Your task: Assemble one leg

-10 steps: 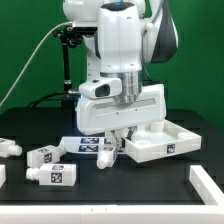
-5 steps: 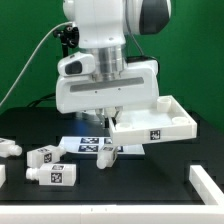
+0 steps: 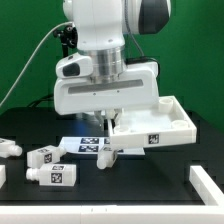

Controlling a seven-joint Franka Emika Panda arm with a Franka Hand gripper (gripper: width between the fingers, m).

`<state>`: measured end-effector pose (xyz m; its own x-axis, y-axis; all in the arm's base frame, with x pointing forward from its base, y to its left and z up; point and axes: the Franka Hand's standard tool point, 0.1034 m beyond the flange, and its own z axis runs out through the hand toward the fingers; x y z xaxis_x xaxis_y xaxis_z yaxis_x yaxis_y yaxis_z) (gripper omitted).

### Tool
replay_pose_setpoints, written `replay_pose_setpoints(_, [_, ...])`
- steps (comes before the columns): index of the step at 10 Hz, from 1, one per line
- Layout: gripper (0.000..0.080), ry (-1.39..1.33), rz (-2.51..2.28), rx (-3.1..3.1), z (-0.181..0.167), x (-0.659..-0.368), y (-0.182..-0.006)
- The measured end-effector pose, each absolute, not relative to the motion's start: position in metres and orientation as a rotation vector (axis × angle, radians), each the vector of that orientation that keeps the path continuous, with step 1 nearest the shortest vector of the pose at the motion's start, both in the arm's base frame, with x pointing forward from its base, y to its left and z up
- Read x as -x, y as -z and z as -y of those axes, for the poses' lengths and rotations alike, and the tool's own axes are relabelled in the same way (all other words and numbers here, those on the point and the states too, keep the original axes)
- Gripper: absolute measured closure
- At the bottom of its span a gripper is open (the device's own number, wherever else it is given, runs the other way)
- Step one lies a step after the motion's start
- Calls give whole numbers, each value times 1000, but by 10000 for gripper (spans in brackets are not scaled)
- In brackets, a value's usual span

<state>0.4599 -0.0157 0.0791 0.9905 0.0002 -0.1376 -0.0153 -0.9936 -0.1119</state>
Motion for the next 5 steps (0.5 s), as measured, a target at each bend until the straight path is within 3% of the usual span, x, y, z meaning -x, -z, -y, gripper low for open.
replay_pose_setpoints(1, [745, -227, -9, 3044, 26, -484, -75])
replay_pose_setpoints(3, [745, -353, -72, 3004, 34, -499, -54])
replay_pose_setpoints(5, [745, -343, -63, 3008, 31, -499, -56])
